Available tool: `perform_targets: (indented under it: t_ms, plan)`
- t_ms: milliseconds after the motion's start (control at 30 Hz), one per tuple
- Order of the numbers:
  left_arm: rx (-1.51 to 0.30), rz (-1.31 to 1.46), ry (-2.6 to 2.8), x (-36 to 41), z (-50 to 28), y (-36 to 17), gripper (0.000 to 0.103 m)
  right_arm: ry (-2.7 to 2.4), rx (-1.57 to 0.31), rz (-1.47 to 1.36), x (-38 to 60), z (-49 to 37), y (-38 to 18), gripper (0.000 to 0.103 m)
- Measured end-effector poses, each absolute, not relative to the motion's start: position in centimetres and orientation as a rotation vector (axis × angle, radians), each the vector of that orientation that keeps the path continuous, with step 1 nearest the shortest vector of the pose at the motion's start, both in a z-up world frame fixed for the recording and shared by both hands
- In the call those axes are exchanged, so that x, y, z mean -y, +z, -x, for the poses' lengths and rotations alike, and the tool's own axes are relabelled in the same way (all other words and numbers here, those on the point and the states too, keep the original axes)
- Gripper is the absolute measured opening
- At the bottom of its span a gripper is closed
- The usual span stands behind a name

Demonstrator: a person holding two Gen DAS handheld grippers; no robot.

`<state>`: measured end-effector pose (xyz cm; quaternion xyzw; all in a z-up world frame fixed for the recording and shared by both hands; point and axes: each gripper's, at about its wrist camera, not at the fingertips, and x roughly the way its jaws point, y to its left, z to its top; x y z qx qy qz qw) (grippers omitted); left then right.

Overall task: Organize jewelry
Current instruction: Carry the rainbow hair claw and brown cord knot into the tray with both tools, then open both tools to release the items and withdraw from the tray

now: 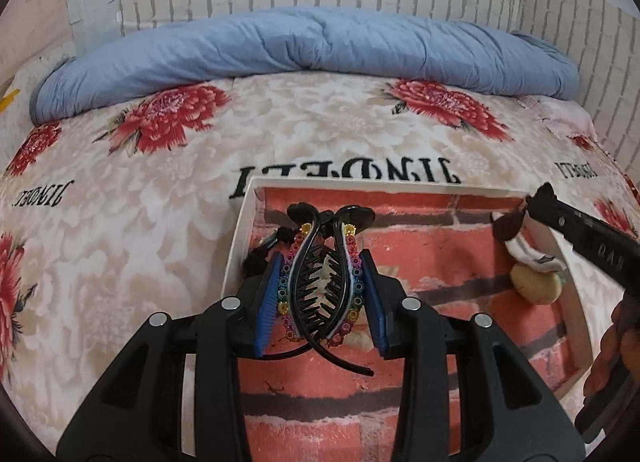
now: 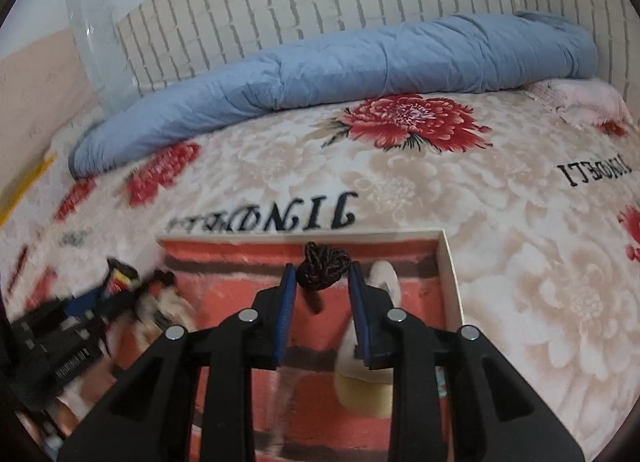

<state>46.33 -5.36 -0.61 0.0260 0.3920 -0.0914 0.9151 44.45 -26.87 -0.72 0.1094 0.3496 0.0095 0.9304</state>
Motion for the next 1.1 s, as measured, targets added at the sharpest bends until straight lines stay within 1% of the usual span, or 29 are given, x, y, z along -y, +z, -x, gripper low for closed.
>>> perform_targets:
  t_ms: [133, 300, 367, 467, 533, 567, 633, 700, 767, 833, 933, 1033, 1100]
  plan:
    - [-0.814, -0.067, -0.185, 5.4, -46.5, -2.0, 0.037, 0.018, -0.727, -0.186, 27.0, -43.9, -2.3, 0.027]
    - [-0.833, -0.063, -0.177, 5.5, -47.0, -3.3, 0.037, 0.028, -0.742, -0.187, 27.5, -43.7, -2.8, 0.027]
    - [-0.837, -0.07, -0.173, 5.6, -47.1, -3.8, 0.037, 0.015, -0.758, -0.147, 27.4, -43.7, -3.4, 0.027]
    - [-0.835, -0.059, -0.171, 5.5, -47.1, -3.8, 0.037, 0.018, -0.744, -0.178, 27.9, -43.4, -3.5, 0.027]
    - [-0.84, -0.07, -0.17, 5.5, -47.1, -3.8, 0.037, 0.022, -0.731, -0.177, 27.9, -43.2, -3.4, 0.03]
    - [-0.839, -0.073, -0.166, 5.5, -47.0, -3.8, 0.037, 0.025, -0.722, -0.172, 27.8, -43.0, -3.2, 0.035]
    - [-0.84, -0.08, -0.16, 5.5, -46.9, -3.7, 0.038, 0.028, -0.694, -0.165, 27.7, -42.4, -2.8, 0.072]
    - [-0.836, -0.084, -0.15, 5.5, -46.8, -3.6, 0.045, 0.052, -0.649, -0.172, 27.8, -41.4, -2.2, 0.081]
    - [-0.82, -0.079, -0.144, 5.4, -46.6, -3.4, 0.062, 0.079, -0.617, -0.185, 28.0, -40.4, -1.8, 0.084]
    - [-0.801, -0.078, -0.143, 5.3, -46.2, -3.1, 0.068, 0.119, -0.58, -0.216, 28.4, -39.2, -1.5, 0.087]
    - [-0.773, -0.08, -0.153, 5.2, -45.2, -2.6, 0.07, 0.168, -0.517, -0.284, 29.6, -37.0, -0.9, 0.089]
    - [-0.741, -0.063, -0.156, 4.7, -43.7, -2.0, 0.078, 0.2, -0.462, -0.337, 30.9, -34.5, -0.8, 0.09]
    - [-0.717, -0.054, -0.158, 4.3, -42.4, -1.7, 0.079, 0.23, -0.437, -0.354, 31.5, -33.3, -0.7, 0.09]
